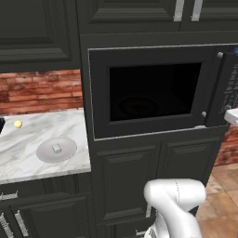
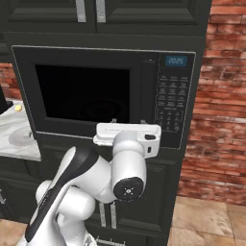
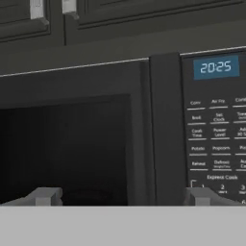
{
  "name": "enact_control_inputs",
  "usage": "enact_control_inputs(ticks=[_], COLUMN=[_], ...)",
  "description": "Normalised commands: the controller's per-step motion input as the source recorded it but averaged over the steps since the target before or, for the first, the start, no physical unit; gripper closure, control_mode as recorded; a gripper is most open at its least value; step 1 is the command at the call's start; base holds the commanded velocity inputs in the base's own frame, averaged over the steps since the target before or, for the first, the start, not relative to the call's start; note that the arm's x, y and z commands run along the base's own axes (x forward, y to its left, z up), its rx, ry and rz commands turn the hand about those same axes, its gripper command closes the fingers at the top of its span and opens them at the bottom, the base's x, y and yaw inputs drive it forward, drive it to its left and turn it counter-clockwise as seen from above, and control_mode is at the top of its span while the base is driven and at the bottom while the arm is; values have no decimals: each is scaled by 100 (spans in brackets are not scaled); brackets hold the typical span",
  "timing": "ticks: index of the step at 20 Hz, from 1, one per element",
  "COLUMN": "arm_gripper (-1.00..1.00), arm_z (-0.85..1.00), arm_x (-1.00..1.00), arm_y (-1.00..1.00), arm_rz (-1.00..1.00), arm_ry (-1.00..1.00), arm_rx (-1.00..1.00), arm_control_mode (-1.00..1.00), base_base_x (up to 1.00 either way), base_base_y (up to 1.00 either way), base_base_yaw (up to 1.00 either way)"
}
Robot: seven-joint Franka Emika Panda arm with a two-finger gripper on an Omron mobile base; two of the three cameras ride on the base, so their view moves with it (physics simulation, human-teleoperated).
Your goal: Pick the marshmallow from the counter and place it in the microwave. Then turn on the microwave.
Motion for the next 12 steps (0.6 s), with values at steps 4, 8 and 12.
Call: enact_control_inputs(ticks=[4, 8, 12], arm_gripper=[-100, -100, -100], arm_z=[11, 8, 3], arm_x=[10, 12, 16], arm_y=[-10, -8, -5], arm_rz=[0, 0, 0], arm_ry=[-1, -1, 0], arm_rx=[6, 6, 5], arm_control_mode=[-100, -100, -100], base_base_x=[0, 0, 0], base_base_y=[0, 0, 0], base_base_yaw=[0, 0, 0])
